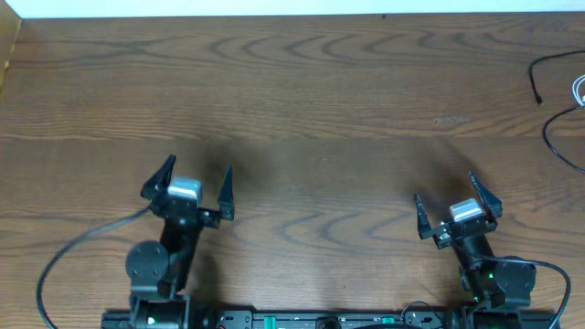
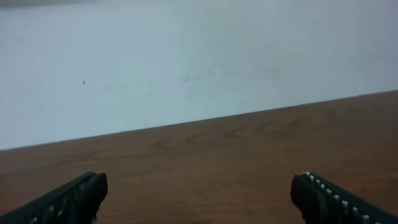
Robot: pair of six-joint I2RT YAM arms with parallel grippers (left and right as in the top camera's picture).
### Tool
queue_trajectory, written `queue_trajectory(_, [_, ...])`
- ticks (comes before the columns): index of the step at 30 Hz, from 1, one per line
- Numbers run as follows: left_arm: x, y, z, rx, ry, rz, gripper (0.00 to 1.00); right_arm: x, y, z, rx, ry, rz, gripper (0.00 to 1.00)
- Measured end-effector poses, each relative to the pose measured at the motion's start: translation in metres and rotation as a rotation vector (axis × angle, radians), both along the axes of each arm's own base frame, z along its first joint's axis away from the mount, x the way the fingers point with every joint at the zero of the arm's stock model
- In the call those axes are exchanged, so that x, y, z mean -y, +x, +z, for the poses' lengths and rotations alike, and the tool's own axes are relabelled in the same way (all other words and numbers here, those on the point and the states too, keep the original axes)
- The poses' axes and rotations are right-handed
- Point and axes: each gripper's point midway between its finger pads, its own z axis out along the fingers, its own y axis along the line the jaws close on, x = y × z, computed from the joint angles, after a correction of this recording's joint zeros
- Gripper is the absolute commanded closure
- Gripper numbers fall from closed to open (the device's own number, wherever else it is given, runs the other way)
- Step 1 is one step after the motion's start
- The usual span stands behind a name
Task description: Untangle cables
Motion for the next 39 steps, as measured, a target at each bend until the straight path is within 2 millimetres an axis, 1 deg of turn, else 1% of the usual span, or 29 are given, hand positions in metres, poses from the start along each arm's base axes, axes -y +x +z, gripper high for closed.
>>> queue_trajectory(7, [-0.007,-0.007,-0.030,0.014,0.039,0.036,0.01,0.000,0.000,0.000,0.000,0.000,0.000,0.01])
queue_trajectory(15, [-0.018,-0.009,-0.065,-0.054,0.052,0.094,0.01,0.000,0.000,0.000,0.000,0.000,0.000,0.01])
queue_trajectory(17, [-0.020,-0.010,-0.070,-0.071,0.054,0.110,0.01,0.000,0.000,0.000,0.000,0.000,0.000,0.01])
queue_trajectory(23, [-0.027,-0.012,-0.077,-0.098,0.068,0.145,0.01,0.000,0.000,0.000,0.000,0.000,0.000,0.01])
queue_trajectory(27, [-0.031,-0.012,-0.077,-0.103,0.074,0.171,0.01,0.000,0.000,0.000,0.000,0.000,0.000,0.01])
queue_trajectory(39, [-0.032,-0.012,-0.077,-0.104,0.074,0.178,0.01,0.000,0.000,0.000,0.000,0.000,0.000,0.01])
